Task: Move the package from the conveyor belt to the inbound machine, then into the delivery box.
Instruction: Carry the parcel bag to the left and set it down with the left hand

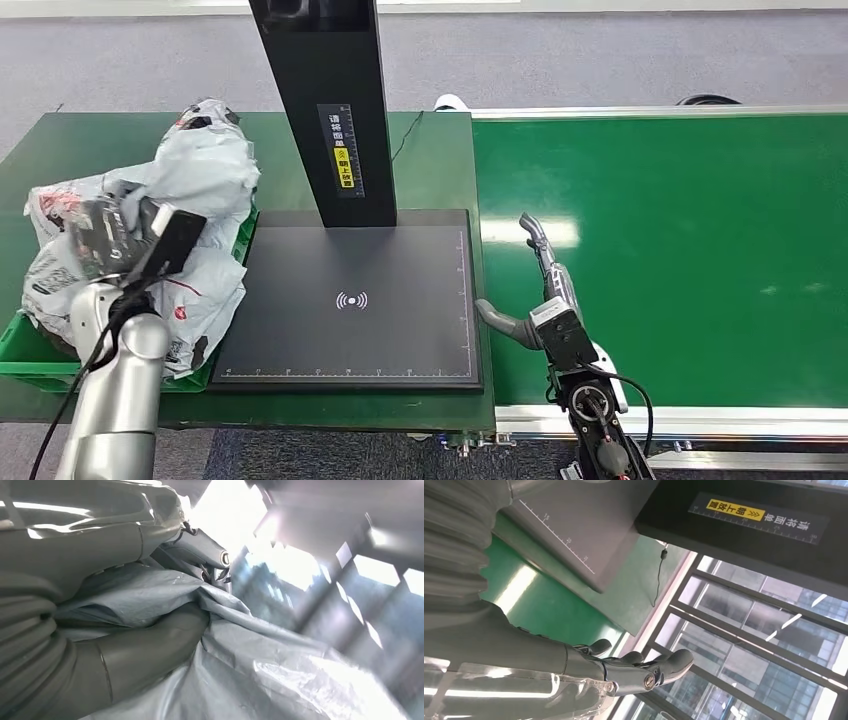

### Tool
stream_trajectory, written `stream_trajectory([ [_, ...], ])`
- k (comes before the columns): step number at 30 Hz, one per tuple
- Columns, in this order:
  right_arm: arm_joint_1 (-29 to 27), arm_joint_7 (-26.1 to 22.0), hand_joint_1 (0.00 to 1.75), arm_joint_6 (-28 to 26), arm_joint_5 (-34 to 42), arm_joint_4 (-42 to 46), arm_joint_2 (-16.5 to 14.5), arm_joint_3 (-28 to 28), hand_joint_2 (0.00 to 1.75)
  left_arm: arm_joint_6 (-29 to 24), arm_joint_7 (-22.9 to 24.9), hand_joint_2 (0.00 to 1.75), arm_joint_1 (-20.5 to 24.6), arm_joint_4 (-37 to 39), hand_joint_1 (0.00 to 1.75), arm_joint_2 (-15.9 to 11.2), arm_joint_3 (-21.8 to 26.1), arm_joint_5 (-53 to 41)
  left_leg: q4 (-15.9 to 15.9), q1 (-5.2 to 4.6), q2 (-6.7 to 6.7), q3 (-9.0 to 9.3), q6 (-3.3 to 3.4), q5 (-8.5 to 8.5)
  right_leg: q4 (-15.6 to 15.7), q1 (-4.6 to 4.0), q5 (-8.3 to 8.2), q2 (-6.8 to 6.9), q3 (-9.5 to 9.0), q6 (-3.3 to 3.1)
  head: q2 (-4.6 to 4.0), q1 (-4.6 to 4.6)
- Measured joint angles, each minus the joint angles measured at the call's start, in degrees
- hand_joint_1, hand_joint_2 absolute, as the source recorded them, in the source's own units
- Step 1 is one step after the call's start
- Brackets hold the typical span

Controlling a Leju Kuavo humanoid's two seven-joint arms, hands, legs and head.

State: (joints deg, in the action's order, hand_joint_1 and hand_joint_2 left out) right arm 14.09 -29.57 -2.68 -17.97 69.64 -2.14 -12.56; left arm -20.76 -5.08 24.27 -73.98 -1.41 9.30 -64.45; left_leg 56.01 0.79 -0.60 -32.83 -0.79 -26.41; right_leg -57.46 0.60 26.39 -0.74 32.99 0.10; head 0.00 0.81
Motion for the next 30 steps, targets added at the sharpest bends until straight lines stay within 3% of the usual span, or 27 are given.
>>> stream_trajectory([
  [5, 0.02, 0.0, 0.0, 0.89, -0.48, 0.0, -0.01, 0.72, 1.75, 4.67, 5.62, 1.75, -6.08, -4.18, 1.75, -1.49, -7.4, -7.29, 0.0, -0.01, -0.02, 0.0, 0.01, -0.01, 0.01, 0.01, 0.0, 0.0, 0.0, 0.0, 0.0, 0.0],
  [10, 0.04, 0.15, 0.0, 1.33, -0.96, 0.01, 0.0, 0.94, 1.75, 8.25, 5.92, 1.75, -9.29, -6.72, 1.75, -2.21, -10.52, -8.15, -0.01, 0.0, -0.01, 0.02, 0.0, 0.0, 0.01, 0.0, 0.0, 0.0, -0.01, 0.0, 0.0, 0.01],
  [24, -0.04, 0.35, 0.0, 1.39, -1.22, 0.33, -0.01, 1.39, 1.75, 9.25, 6.13, 1.75, -11.77, -9.23, 1.75, -3.14, -11.84, -7.6, -0.01, 0.0, -0.01, 0.02, 0.0, 0.0, 0.01, 0.0, 0.0, 0.01, 0.0, 0.0, 0.0, 0.02],
  [30, -0.15, 0.6, 0.0, 1.94, -1.74, 0.72, -0.01, 1.39, 1.75, 6.61, 9.99, 1.75, -11.38, -8.68, 1.75, -3.27, -11.17, -9.64, -0.01, 0.0, 0.0, 0.02, 0.0, 0.0, 0.01, 0.0, 0.0, 0.0, 0.0, 0.0, 0.0, 0.0],
])
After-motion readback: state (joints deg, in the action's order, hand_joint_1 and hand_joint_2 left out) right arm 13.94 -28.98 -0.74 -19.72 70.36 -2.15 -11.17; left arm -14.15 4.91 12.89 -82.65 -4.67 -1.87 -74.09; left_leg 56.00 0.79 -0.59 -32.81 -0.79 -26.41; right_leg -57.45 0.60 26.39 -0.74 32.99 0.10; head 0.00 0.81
